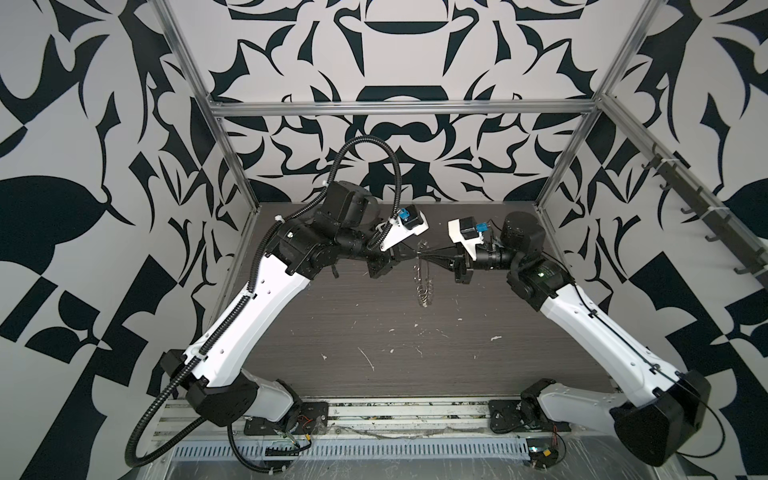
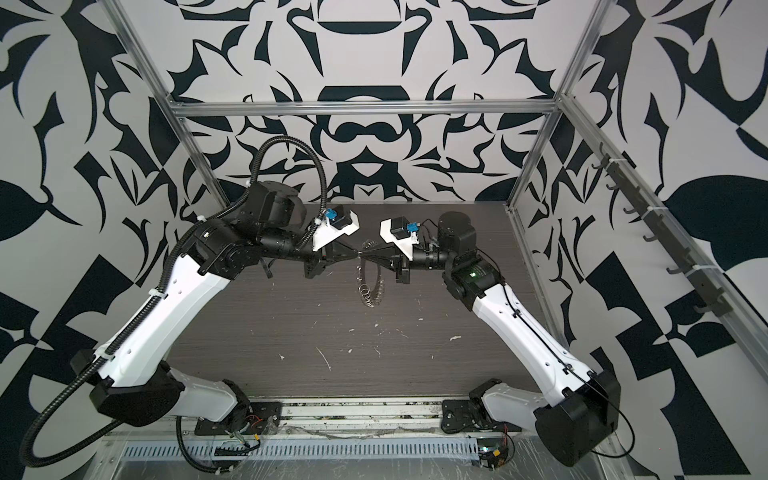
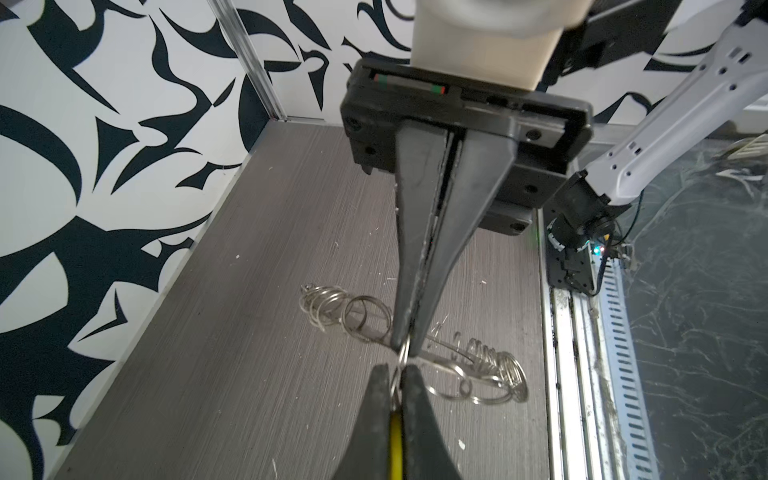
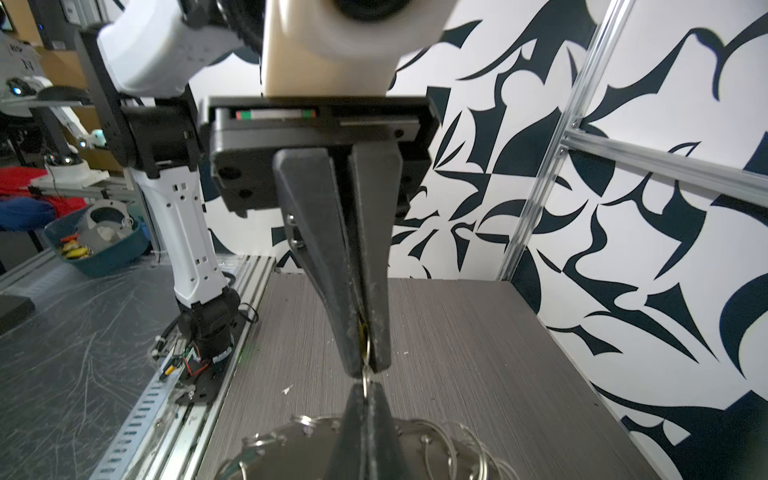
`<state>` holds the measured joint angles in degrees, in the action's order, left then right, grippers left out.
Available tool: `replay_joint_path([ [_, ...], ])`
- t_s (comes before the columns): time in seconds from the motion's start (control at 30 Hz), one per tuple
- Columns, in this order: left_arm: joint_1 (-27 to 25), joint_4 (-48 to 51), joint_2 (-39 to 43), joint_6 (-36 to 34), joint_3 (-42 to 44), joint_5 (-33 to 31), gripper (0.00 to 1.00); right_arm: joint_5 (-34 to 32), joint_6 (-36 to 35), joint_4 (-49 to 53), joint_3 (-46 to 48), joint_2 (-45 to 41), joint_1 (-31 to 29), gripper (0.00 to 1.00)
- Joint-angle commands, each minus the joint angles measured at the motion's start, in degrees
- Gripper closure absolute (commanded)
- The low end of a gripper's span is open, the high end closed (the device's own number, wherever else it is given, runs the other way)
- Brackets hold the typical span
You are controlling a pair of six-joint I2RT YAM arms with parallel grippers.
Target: Remove the keys from the keyring
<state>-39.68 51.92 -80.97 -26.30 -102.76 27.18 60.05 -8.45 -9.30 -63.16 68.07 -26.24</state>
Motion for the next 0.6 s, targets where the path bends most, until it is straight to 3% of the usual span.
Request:
replay_joint_path([
  [0.0,3.6,-3.1,3.4,4.6,3.4,8.0,1.0,1.2,12.2,-20.9,0.3,-2.1,1.1,1.0],
  [0.2,6.0,-11.3,6.1,9.1,8.1,13.8,1.0,0.9,21.3,-33.1,0.7,-0.9,1.2,1.0],
  [0.57,6.0,-21.1,7.1,13.5,13.3,16.0,1.0,-6.9,50.4,-70.9,-0.5,10.0,1.2,1.0],
])
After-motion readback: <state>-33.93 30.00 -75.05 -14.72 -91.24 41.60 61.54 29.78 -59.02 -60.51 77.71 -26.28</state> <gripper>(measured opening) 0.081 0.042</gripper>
